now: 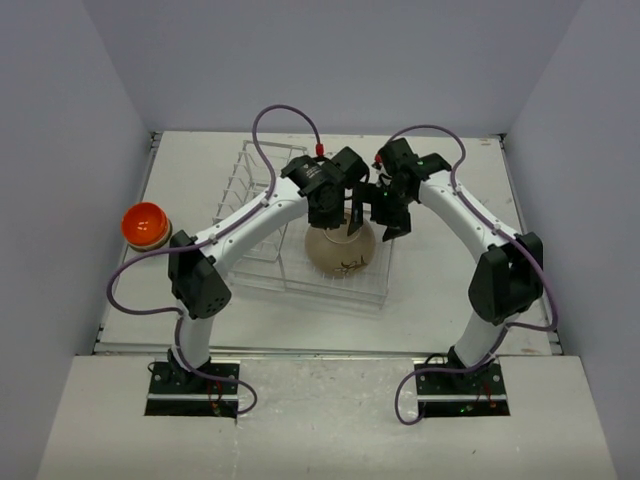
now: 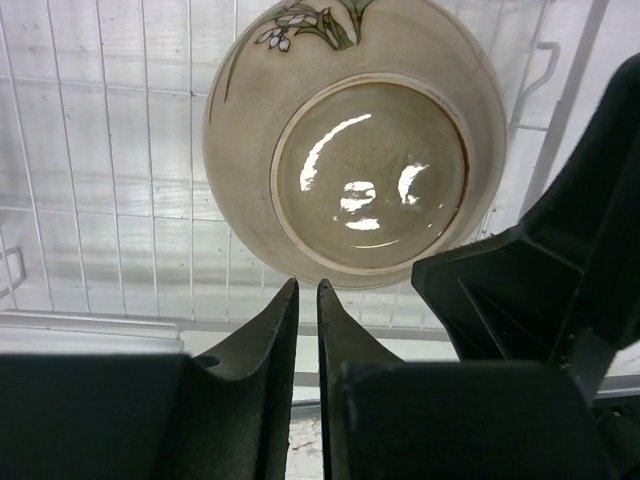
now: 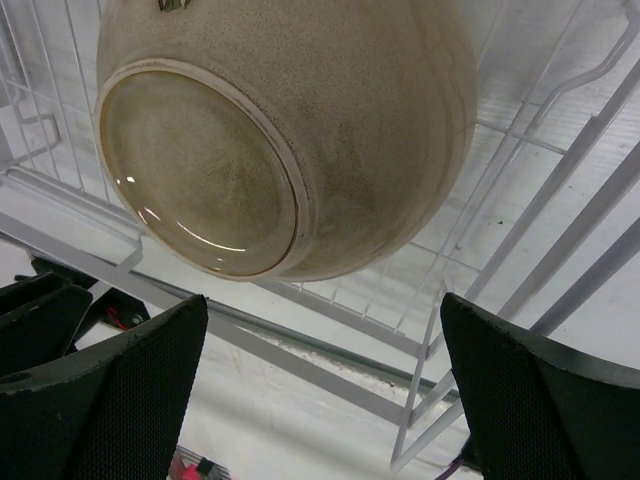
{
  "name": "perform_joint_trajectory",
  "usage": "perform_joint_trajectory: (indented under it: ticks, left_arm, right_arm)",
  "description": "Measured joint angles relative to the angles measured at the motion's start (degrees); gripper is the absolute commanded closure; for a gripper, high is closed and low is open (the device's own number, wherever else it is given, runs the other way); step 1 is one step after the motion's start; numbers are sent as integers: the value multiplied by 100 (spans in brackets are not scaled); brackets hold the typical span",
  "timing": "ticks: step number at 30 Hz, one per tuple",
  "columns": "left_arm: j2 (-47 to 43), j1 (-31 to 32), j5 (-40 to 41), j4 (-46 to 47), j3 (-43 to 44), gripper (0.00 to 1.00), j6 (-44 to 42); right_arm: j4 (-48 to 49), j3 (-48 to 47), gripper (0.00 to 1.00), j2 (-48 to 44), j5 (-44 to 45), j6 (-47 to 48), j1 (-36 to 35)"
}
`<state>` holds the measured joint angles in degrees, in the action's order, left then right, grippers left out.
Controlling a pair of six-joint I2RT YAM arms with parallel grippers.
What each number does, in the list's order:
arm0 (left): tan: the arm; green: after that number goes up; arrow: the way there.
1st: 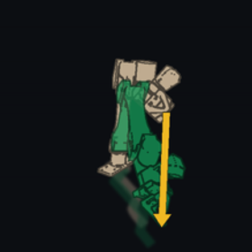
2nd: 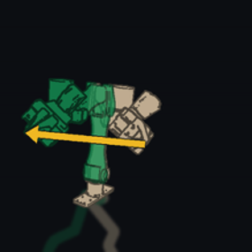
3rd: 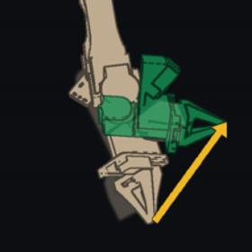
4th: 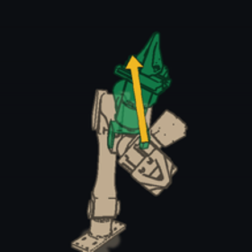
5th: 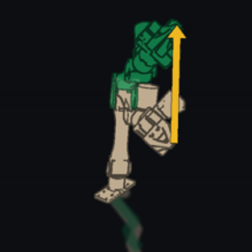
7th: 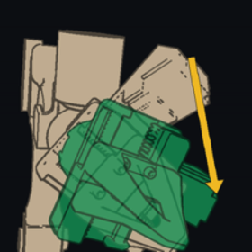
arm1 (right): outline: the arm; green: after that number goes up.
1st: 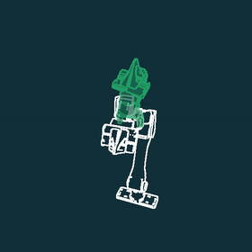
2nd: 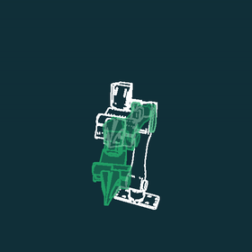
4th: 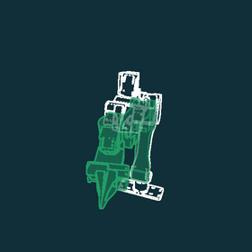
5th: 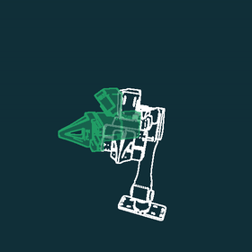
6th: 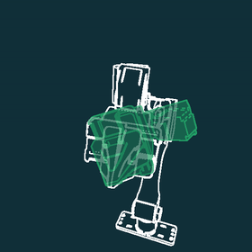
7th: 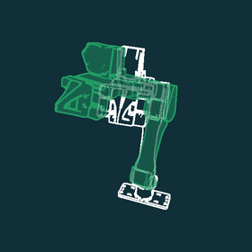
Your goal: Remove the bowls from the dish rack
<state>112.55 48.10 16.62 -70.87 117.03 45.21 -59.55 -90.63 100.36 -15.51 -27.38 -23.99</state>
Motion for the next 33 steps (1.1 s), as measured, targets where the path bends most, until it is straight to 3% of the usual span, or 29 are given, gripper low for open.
perform_joint_trajectory:
  ticks: [33]
  left_arm:
    - [584, -501, 289, 7, -186, 90, -201]
  right_arm:
    - [15, -461, 1, 750, 111, -44, -7]
